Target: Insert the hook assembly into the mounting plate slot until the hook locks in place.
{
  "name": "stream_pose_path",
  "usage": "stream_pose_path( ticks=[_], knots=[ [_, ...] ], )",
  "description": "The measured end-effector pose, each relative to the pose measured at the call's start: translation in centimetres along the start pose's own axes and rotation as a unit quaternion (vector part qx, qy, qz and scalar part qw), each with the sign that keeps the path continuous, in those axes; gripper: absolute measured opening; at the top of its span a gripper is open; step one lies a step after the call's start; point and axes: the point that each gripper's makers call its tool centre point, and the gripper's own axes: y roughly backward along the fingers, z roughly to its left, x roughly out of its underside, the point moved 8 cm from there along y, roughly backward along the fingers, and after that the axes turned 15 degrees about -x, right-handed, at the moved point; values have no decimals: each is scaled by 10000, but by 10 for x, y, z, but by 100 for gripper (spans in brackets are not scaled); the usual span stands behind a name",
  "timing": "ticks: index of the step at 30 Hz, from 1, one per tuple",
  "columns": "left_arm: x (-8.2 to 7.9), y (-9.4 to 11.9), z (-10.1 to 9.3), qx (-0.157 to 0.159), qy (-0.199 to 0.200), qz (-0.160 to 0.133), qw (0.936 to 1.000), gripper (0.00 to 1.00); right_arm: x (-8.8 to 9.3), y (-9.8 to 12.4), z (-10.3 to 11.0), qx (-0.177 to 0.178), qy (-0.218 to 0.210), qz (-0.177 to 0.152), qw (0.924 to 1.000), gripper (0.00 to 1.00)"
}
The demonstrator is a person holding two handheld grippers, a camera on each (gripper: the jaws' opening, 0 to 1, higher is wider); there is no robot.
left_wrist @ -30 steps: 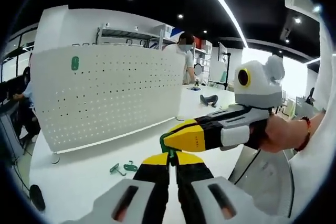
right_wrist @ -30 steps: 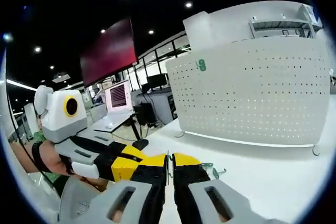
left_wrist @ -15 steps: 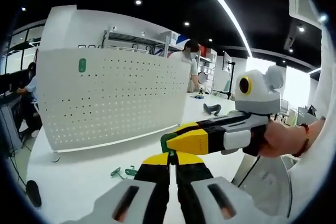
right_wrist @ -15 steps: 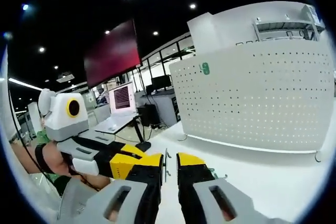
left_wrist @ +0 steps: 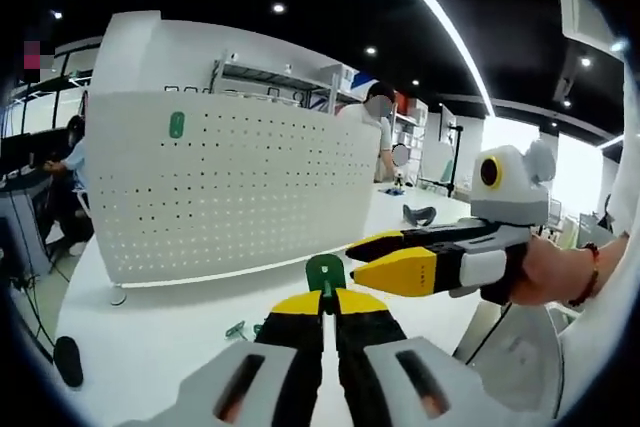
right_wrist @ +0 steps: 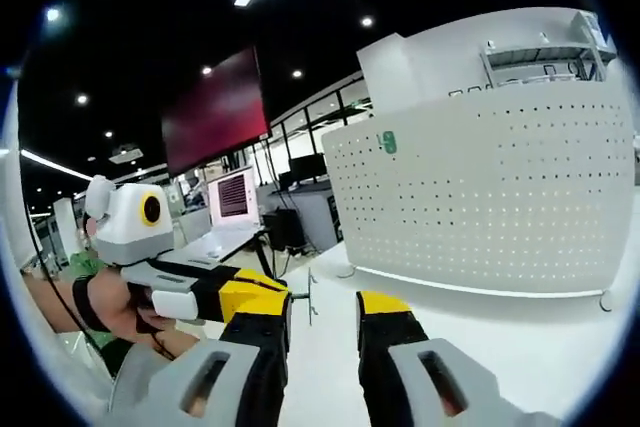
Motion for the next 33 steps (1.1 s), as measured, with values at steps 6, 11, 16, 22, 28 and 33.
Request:
stream_pose_path(
  ticks=[6, 11, 16, 22, 28, 33],
  knots=[
    [-4, -3, 5, -20, -80, -17, 10000, 3, 4, 5, 1, 21, 67, 26, 10000, 33],
    [-8, -6, 6, -43, -134, -69, 9999, 3, 9, 9, 1, 47, 46, 8, 10000, 40],
    [-16, -11, 8, -118, -143, -112, 9998, 3, 14, 14, 2, 64, -6, 75, 10000, 41],
    [-17, -20, 9, -143, -98, -66, 9998, 3, 17, 22, 3, 100, 83, 136, 9998, 46],
    [-21, -29, 14, -364, -109, -105, 9992, 3, 17, 25, 6, 117, 300, 110, 9994, 58],
    [-26, -36, 19, -468, -154, -153, 9987, 3, 19, 27, 6, 149, 344, 203, 9991, 61]
  ],
)
